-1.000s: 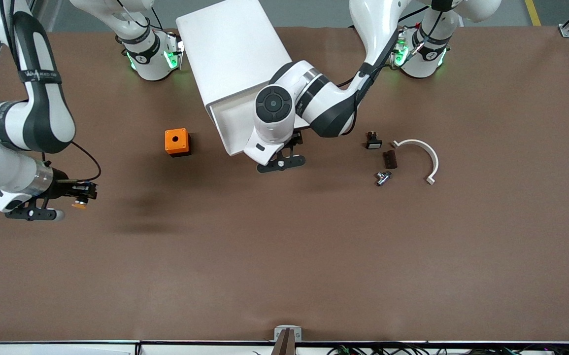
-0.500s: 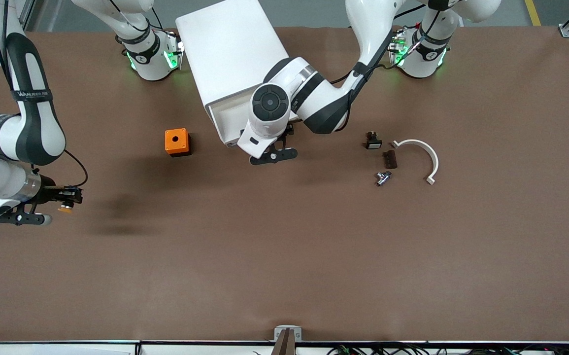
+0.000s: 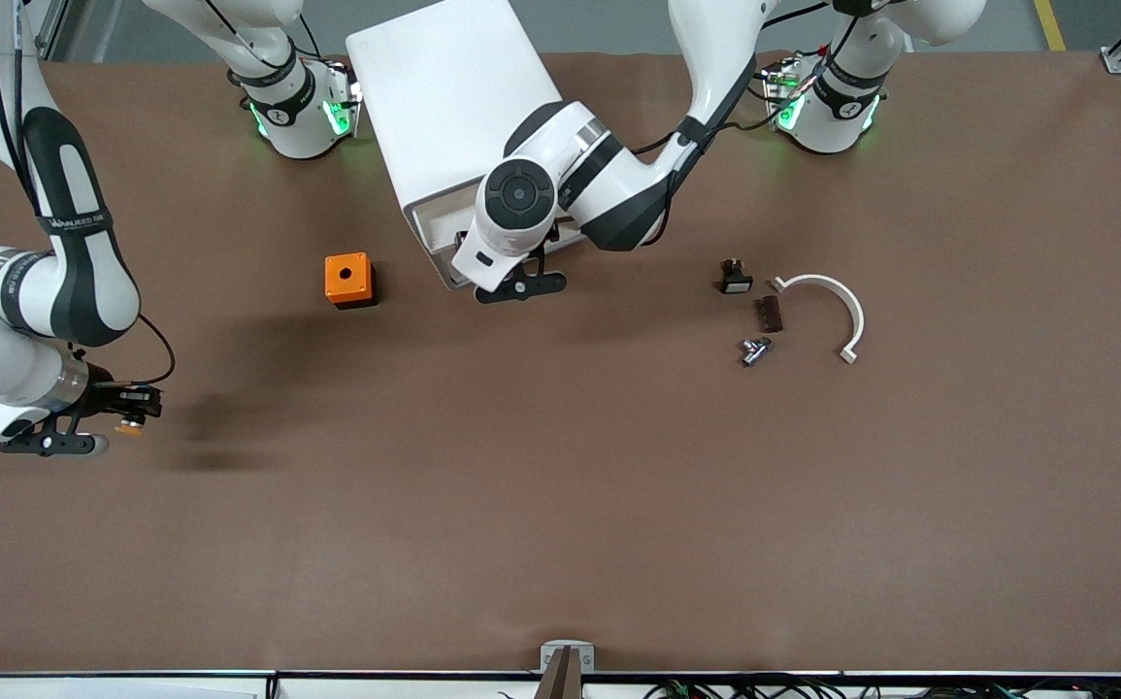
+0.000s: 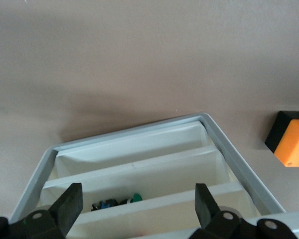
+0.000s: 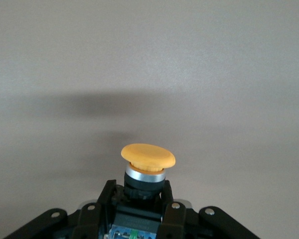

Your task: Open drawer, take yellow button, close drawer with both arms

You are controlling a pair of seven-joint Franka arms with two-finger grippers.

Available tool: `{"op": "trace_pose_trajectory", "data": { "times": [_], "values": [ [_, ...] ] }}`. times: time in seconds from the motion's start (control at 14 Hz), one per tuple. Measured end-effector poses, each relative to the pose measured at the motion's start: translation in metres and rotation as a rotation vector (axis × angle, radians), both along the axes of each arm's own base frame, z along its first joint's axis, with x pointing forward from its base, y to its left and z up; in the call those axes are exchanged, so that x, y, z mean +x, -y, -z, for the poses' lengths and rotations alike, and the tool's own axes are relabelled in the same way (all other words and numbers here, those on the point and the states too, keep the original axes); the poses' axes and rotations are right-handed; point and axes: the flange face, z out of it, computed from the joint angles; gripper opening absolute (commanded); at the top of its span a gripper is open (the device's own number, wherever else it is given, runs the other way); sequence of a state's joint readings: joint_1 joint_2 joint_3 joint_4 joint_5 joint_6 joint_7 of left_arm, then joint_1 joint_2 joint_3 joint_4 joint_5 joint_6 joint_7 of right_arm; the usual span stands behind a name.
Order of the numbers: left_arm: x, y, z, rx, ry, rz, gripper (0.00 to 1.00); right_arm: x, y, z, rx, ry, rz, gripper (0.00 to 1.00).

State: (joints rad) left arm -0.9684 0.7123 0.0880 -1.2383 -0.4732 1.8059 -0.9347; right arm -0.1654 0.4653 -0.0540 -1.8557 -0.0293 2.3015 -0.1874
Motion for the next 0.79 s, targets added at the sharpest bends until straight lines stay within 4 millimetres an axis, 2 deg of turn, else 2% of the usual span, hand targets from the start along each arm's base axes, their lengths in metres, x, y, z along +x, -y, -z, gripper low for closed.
{"op": "trace_pose_trajectory", "data": {
  "times": [0.43, 0.57, 0.79],
  "values": [
    [-0.017, 0.008, 0.008, -0.027, -0.072, -0.013, 0.99, 0.002, 0.013, 0.044, -0.006, 0.02, -0.019, 0.0],
    [-0.024, 0.011, 0.013, -0.027, -0.087, -0.01, 0.99, 0.003, 0.008, 0.054, -0.002, 0.022, -0.025, 0.0],
    [-0.035, 0.016, 0.018, -0.031, -0.116, -0.01, 0.99, 0.006, -0.009, 0.058, 0.009, 0.023, -0.047, 0.0]
  ]
}}
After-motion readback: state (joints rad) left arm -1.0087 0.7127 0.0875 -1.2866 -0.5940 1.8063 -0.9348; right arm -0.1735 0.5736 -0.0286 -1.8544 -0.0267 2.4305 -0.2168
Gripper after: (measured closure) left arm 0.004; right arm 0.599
